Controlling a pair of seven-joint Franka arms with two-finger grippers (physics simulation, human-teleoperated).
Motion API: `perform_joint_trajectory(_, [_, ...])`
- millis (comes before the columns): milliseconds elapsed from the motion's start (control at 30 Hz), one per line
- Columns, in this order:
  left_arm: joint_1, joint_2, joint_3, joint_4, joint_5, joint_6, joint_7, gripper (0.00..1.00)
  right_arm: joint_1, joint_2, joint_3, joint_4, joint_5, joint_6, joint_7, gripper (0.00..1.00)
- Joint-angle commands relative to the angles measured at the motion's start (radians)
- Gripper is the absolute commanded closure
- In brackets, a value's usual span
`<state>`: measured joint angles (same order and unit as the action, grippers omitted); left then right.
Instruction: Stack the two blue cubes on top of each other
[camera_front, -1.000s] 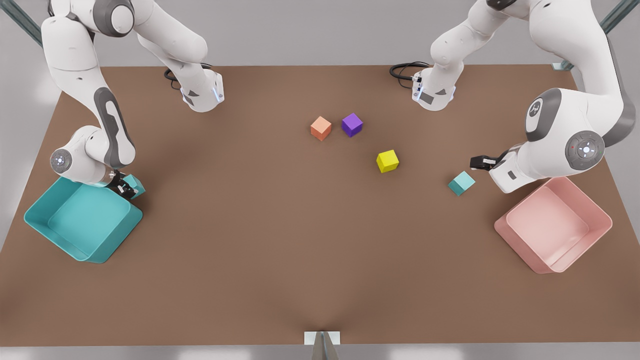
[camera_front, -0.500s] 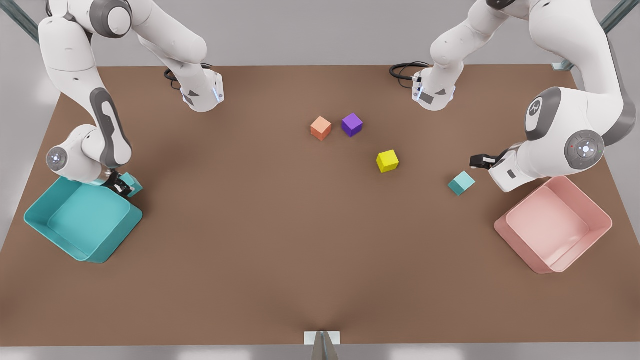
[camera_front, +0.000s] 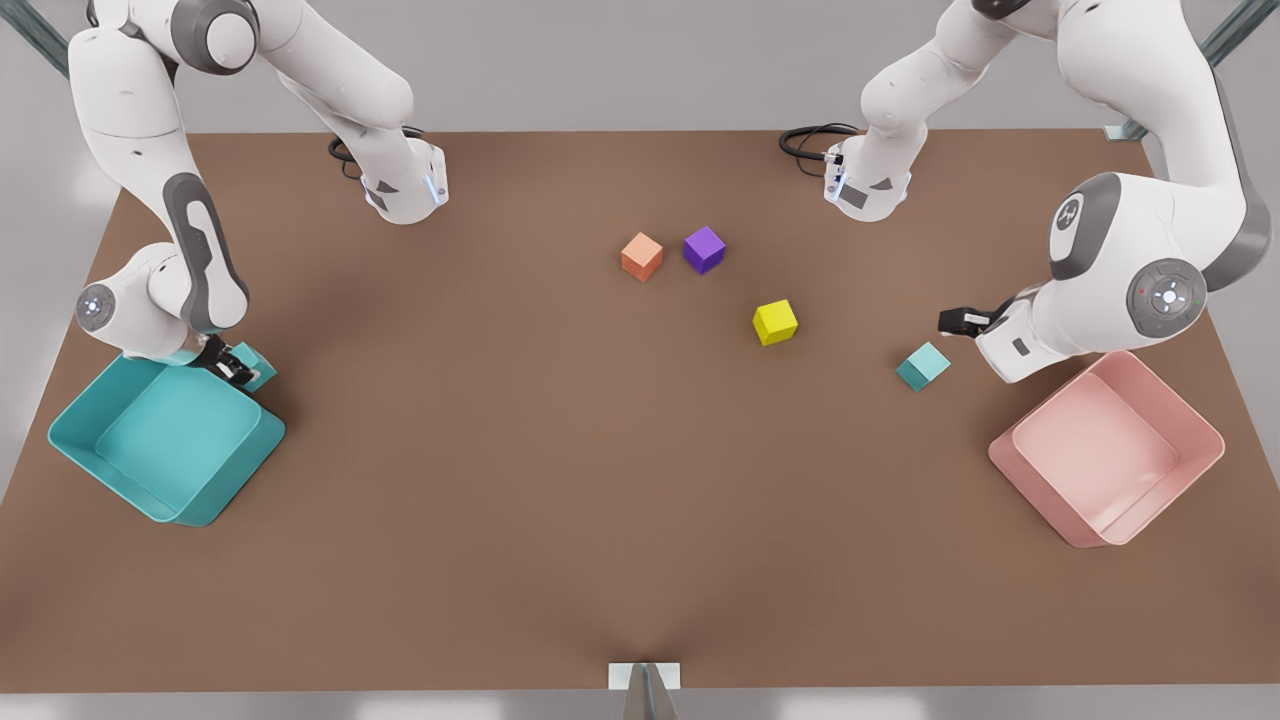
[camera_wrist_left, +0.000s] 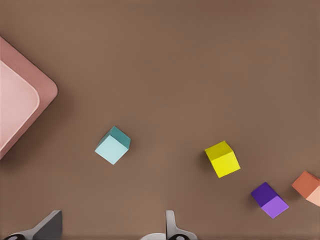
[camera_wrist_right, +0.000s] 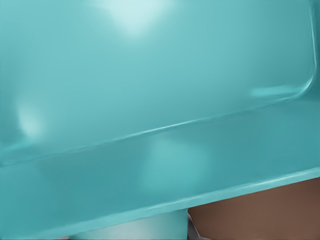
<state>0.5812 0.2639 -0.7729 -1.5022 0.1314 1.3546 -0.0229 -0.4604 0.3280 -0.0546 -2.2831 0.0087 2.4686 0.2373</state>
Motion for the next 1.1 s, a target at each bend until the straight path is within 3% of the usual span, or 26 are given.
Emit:
perform_joint_trajectory(0, [0.000,-0.002,0.000,0.000,0.001,-0.002,0.000,0.00,0.000,-0.003,-0.001,-0.002,-0.044,-0.020,0.010,0.55])
perform_joint_trajectory(600, [-0.011,-0.015,-0.003,0.000,-0.001,-0.032,-0.002,0.00,-0.041,-0.078,0.007,-0.058,-0.042,-0.086,-0.082,0.54])
perform_joint_trajectory(767, [-0.011,-0.017,-0.003,0.003,-0.001,-0.045,-0.002,0.00,-0.041,-0.243,0.012,-0.168,-0.042,-0.152,-0.104,0.54])
perform_joint_trajectory(1000, [0.000,-0.023,-0.002,0.008,-0.001,-0.058,-0.002,0.00,0.233,-0.440,0.015,-0.045,0.086,-0.503,-0.023,0.56])
perform_joint_trajectory(1067, [0.002,-0.022,0.006,0.013,-0.001,-0.058,-0.002,0.00,0.416,-0.460,0.015,0.040,0.091,-0.599,0.145,0.56])
